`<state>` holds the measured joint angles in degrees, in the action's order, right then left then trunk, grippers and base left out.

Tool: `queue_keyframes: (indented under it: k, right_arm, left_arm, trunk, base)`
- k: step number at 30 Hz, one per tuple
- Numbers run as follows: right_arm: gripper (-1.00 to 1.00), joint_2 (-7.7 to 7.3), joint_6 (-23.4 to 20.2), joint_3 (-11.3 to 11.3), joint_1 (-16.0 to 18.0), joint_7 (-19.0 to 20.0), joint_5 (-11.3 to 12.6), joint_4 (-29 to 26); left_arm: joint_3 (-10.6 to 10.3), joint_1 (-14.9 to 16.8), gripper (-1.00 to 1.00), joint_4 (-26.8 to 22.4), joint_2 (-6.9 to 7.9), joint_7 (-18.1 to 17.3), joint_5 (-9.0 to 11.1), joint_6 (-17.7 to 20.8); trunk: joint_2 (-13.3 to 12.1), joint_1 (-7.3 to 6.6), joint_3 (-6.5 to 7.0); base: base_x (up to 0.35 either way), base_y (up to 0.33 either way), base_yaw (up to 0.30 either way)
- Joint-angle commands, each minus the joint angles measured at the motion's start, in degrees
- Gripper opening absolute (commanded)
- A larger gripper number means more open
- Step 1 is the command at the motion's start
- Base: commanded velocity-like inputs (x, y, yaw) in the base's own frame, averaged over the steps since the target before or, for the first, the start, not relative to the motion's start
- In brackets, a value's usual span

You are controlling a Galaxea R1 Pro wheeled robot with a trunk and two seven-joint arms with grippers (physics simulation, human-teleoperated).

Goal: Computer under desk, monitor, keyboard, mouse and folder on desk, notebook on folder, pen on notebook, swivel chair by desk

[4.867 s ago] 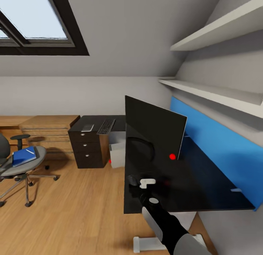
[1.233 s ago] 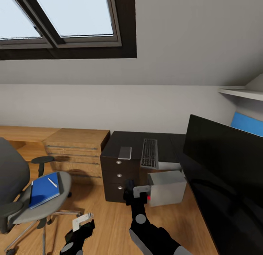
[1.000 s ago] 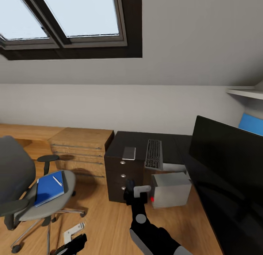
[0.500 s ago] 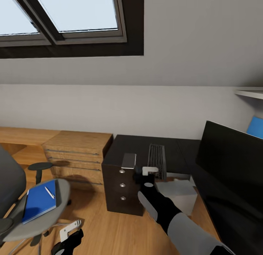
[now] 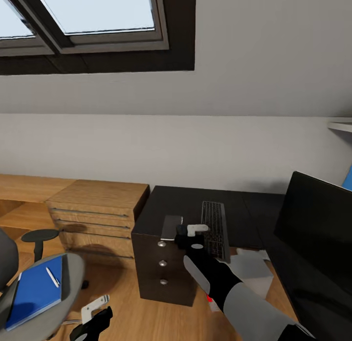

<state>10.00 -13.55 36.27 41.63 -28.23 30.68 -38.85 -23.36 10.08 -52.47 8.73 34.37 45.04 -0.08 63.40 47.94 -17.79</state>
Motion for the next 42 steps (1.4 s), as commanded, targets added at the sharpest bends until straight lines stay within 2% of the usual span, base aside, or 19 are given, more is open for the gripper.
queue_keyframes:
  k: [1,8,14,15,16,20,33,36,42]
  right_arm:
    - [-1.0,0.0,-0.24,0.86,0.05,-0.41,0.39,-0.1]
    - [-1.0,0.0,-0.17,3.3,0.03,-0.33,0.5,-0.17]
    - [-1.0,0.0,-0.13,3.34,0.03,0.52,0.51,-0.17]
    - [-1.0,0.0,-0.14,3.35,0.03,1.29,0.52,-0.12]
    - [-1.0,0.0,-0.17,3.31,0.02,4.32,0.52,0.09]
    - [-1.0,0.0,-0.22,3.29,-0.05,5.81,0.5,0.2]
    - [-1.0,0.0,-0.16,3.28,-0.06,6.17,0.29,0.66]
    - [-1.0,0.0,-0.53,3.24,-0.14,5.85,-0.53,1.22]
    - [-1.0,0.0,0.05,3.32,-0.15,6.49,-1.11,2.13]
  left_arm:
    - [-0.28,0.06,1.0,-0.09,0.11,0.43,0.31,-0.01]
    - [-0.28,0.05,1.0,-0.09,0.1,0.31,0.31,0.11]
    - [-0.28,0.06,1.0,-0.05,0.07,0.26,0.31,0.08]
    - [-0.28,0.05,1.0,-0.03,0.07,0.26,0.31,0.11]
    - [-0.51,0.06,1.0,-0.01,0.02,0.26,0.31,0.04]
    - [-2.02,0.07,1.0,0.0,0.11,0.3,0.31,0.01]
    - [-2.52,0.05,1.0,-0.15,0.14,0.17,0.4,-0.09]
    - [-2.3,0.08,1.0,-0.57,-0.84,-0.19,0.4,-0.32]
    - [-2.29,0.05,1.0,-0.37,-1.05,-0.25,0.33,-0.35]
  trunk:
    - [0.05,0.04,-0.07]
    - [0.05,0.04,-0.07]
    - [0.05,0.04,-0.07]
    - [0.05,0.04,-0.07]
    - [0.05,0.04,-0.07]
    - [0.05,0.04,-0.07]
    - [0.05,0.04,-0.27]
    - [0.05,0.04,-0.27]
    - [0.05,0.04,-0.27]
  base:
    - [0.327,0.0,0.0]
    - [0.324,0.0,0.059]
    - [0.316,0.0,0.258]
    - [0.311,0.0,0.27]
    - [0.292,0.0,0.273]
    - [0.279,0.002,0.274]
    - [0.28,0.146,0.211]
    - [0.0,0.0,0.0]
    - [0.0,0.0,0.0]
